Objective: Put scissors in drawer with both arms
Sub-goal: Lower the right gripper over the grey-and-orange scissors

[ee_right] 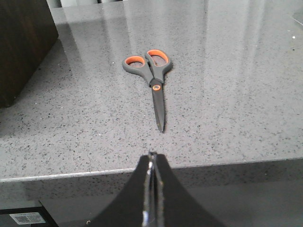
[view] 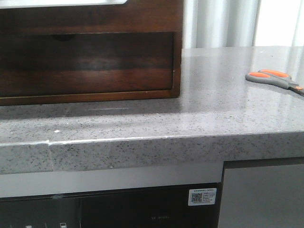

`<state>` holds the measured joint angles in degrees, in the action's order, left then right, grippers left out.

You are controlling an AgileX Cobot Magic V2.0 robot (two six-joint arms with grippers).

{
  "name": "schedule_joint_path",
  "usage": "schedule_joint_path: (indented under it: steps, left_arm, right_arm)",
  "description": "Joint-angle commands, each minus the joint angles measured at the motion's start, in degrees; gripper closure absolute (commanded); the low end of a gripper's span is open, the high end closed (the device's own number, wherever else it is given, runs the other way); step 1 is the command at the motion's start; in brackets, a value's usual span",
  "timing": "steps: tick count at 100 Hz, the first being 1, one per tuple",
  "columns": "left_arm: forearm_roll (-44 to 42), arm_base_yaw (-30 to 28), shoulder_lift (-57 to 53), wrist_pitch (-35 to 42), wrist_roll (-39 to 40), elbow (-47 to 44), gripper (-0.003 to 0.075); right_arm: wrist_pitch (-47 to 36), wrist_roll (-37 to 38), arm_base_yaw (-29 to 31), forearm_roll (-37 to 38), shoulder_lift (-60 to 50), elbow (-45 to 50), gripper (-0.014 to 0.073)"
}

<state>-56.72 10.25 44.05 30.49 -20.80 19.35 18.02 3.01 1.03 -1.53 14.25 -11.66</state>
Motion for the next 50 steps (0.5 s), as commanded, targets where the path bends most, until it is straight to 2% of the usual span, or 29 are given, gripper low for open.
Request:
schedule_joint_path:
  steps: [1, 17, 30, 50]
  left_arm:
    - [4.1, 0.07, -0.86, 3.4, 1.37, 1.52, 0.0497]
    - [2.76, 0.07, -0.86, 3.8, 2.95, 1.52, 0.0423]
    - [-0.03, 0.07, -0.86, 6.66, 6.43, 1.52, 0.0421]
    - [2.34, 0.07, -1.02, 16.08, 10.86, 1.52, 0.0421]
  right_arm:
    - [-3.88, -0.33, -0.14, 0.08, 1.14, -1.91, 0.0659]
    - [-3.78, -0.33, -0.14, 0.08, 1.14, -1.91, 0.0659]
    - [-3.78, -0.33, -0.14, 0.08, 1.14, -1.91, 0.0659]
    - [-3.89, -0.33, -0.14, 0.2, 1.14, -1.91, 0.0659]
